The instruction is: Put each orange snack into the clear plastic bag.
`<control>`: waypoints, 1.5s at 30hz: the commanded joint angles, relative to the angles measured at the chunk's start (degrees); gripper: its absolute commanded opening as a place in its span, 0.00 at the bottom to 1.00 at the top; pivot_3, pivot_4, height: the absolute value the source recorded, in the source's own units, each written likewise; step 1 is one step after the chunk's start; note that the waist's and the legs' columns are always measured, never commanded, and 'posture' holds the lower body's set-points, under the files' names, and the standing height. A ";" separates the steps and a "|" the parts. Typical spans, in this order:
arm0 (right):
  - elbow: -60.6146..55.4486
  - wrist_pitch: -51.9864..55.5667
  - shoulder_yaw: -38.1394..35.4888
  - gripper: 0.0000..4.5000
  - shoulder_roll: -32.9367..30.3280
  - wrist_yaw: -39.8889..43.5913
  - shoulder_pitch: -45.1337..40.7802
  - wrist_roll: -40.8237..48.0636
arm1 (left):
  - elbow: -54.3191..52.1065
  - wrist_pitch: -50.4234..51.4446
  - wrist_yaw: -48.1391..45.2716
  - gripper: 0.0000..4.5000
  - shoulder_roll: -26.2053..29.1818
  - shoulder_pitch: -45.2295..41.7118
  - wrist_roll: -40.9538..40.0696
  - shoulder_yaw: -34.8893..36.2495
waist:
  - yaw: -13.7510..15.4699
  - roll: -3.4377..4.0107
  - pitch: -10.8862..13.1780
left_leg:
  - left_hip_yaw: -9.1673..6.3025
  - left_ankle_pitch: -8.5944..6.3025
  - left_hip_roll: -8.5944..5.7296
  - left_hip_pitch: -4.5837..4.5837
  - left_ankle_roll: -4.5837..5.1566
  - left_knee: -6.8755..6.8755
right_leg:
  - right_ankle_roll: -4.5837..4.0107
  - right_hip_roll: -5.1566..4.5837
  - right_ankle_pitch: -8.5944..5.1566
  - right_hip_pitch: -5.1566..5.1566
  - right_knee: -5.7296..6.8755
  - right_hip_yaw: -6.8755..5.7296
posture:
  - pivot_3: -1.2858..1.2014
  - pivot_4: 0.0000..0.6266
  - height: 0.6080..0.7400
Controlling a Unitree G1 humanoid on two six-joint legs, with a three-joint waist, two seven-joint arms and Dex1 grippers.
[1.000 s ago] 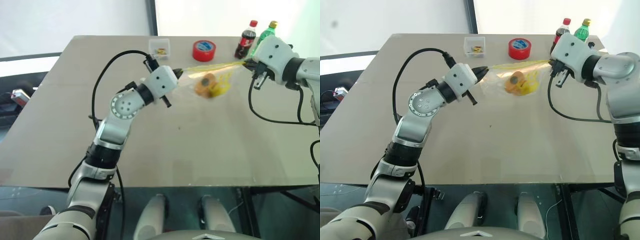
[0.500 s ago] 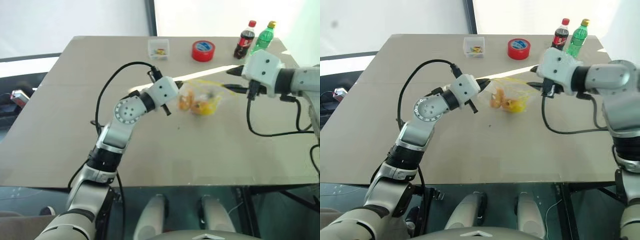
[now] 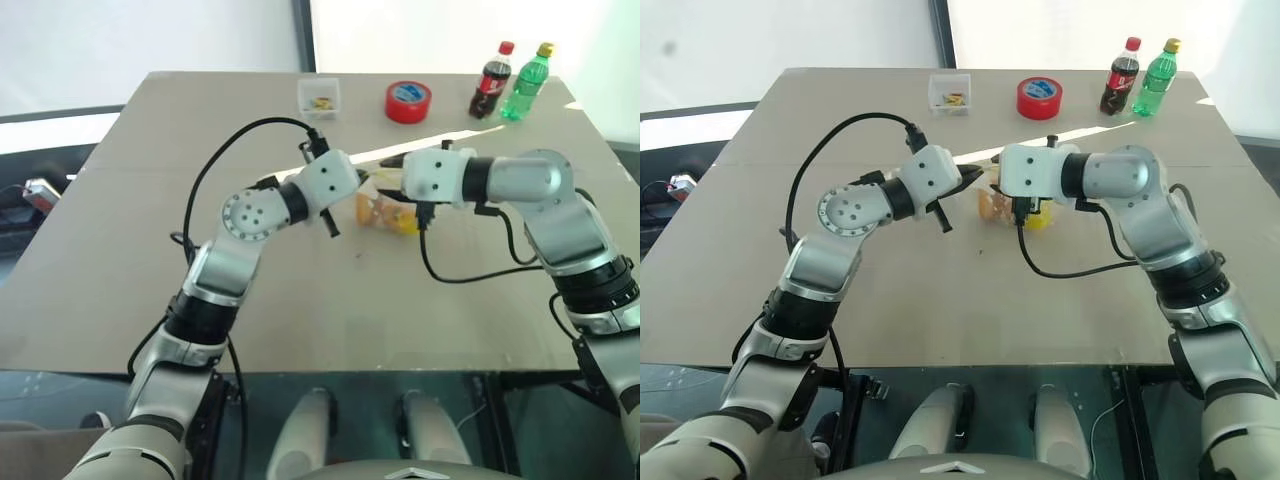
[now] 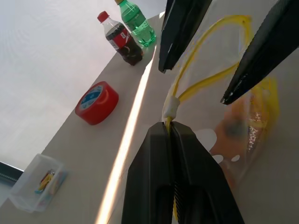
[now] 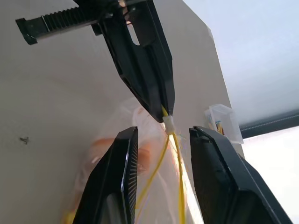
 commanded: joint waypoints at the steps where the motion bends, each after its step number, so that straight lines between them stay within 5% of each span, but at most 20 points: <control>1: 0.53 -2.77 -0.13 0.39 0.24 -0.87 -1.67 -1.58 | -2.43 -1.16 -0.53 0.00 0.49 -0.93 -0.08 -0.11 | 0.00 0.00 0.00 | 0.00 0.00 0.00 0.00 0.00 0.00 | 0.00 0.00 0.00 0.00 0.00 0.00 | 0.52 0.24 1.00; 19: 3.21 -7.11 0.07 0.39 2.05 0.35 -2.44 -2.97 | -1.15 -6.45 -1.26 0.00 2.96 -1.05 2.85 -1.49 | -0.10 0.00 0.00 | 0.01 0.00 0.00 0.00 0.00 0.00 | 0.00 0.00 0.00 0.00 0.01 0.01 | 0.52 0.24 1.00; 24: 2.32 -6.98 -0.02 0.02 1.94 0.79 -2.30 -2.85 | -0.89 -6.75 -1.19 0.00 3.00 -0.98 3.35 -1.77 | -0.07 0.00 0.00 | 0.01 0.00 0.00 0.00 0.00 0.00 | 0.00 0.00 0.00 0.00 0.01 0.01 | 0.52 0.24 1.00; 25: 2.16 -6.86 -0.11 0.01 1.96 0.86 -2.29 -2.78 | -0.91 -6.66 -1.18 0.00 2.92 -0.98 3.32 -1.73 | -0.07 0.01 0.00 | 0.01 0.00 0.00 0.00 0.00 0.00 | 0.00 0.00 0.00 0.00 0.01 0.00 | 0.52 0.24 1.00; 38: 2.60 -7.08 -0.49 0.01 1.49 0.51 -2.11 -3.65 | -1.04 -6.47 -0.79 0.00 1.96 -0.62 3.94 -1.62 | -0.07 0.01 0.00 | 0.01 0.00 0.00 0.00 0.00 0.00 | 0.00 0.00 0.00 0.00 0.01 0.01 | 0.52 0.24 1.00; 45: 1.21 -3.09 -3.77 0.01 -3.92 1.59 0.40 -2.83 | -1.37 -6.71 -0.84 0.00 2.75 0.30 4.50 -1.44 | 0.07 0.01 0.00 | 0.01 0.00 0.00 0.00 0.00 0.00 | 0.00 0.00 0.00 0.00 0.01 0.00 | 0.52 0.24 1.00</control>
